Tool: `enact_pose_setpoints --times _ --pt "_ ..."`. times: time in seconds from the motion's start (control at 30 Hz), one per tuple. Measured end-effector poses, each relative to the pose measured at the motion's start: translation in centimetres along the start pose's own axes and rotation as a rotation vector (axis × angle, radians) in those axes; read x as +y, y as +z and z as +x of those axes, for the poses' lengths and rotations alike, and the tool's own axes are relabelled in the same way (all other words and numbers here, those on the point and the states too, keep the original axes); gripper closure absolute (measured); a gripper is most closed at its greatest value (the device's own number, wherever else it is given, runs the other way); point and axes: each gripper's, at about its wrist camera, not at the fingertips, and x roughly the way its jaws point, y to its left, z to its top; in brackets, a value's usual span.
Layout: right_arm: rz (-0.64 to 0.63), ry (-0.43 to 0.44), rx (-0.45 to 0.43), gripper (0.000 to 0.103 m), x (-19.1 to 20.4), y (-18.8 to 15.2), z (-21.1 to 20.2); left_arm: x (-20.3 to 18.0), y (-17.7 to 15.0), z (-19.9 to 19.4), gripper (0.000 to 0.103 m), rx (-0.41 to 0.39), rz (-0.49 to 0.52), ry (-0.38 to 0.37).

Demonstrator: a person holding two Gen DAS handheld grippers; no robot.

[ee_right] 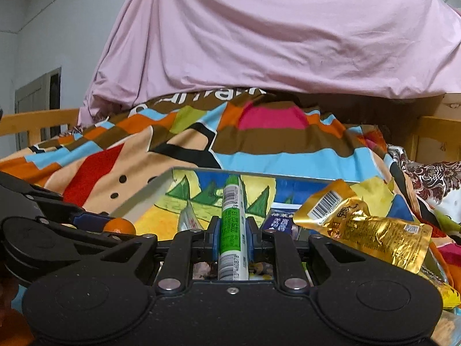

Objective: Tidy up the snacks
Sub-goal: 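Lower both items into the tray and open both tools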

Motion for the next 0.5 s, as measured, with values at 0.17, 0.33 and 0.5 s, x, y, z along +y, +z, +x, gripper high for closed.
enact_pose_setpoints --times 0.17,0.33,0.5 --pt "-0.009 0.010 0.017 0.084 0.1 -0.2 0.3 -0.1 -0.1 0.4 0.067 0.006 -0.009 0.002" --pt "-0.019 0.023 0.030 0.083 0.3 -0.3 0.7 -0.2 0.0 0.8 0.067 0.016 -0.016 -0.006" --pt "-0.012 0.021 0.037 0.082 0.2 -0.4 0.8 0.2 -0.3 1.2 0.067 0.040 -0.050 -0.021"
